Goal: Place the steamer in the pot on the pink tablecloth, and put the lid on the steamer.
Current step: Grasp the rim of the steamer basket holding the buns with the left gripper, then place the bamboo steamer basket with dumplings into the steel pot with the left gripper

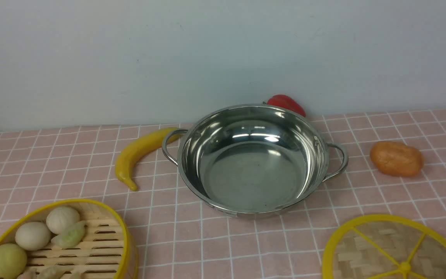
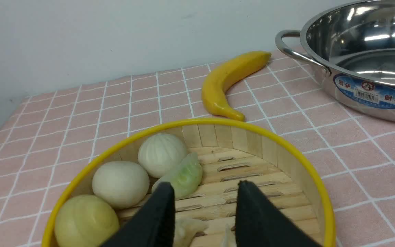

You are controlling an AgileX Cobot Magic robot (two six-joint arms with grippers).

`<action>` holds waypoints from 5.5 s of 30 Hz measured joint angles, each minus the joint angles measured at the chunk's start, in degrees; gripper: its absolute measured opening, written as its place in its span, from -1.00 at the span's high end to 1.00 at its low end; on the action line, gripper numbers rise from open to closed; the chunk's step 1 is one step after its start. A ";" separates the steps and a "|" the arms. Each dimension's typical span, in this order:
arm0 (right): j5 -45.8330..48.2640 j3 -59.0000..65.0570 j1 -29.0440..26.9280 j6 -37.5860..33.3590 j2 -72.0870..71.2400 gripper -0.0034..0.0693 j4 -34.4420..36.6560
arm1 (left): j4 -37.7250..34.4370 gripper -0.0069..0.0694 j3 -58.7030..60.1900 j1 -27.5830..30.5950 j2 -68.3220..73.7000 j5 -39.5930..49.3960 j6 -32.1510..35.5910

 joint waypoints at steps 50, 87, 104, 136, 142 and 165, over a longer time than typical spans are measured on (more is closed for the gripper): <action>0.00 0.00 0.00 0.00 0.00 0.24 0.00 | -28.90 0.18 -0.46 0.00 -0.08 -17.64 -5.67; 0.00 0.00 0.00 0.00 0.00 0.24 0.00 | -17.47 0.18 -51.49 0.00 79.31 37.24 2.51; 0.00 0.00 0.00 0.00 0.00 0.24 0.00 | -16.78 0.13 -51.55 -1.44 93.24 29.48 2.34; 0.00 0.00 0.00 0.00 0.00 0.24 0.00 | -3.17 0.20 -51.80 -10.93 98.53 22.01 -14.02; 0.00 0.00 0.00 0.00 0.00 0.24 0.00 | -4.59 0.53 -52.07 -11.03 98.74 22.25 -12.60; 0.00 0.00 0.00 0.00 0.00 0.24 0.00 | 3.71 0.74 -73.70 -11.89 90.60 44.77 -7.98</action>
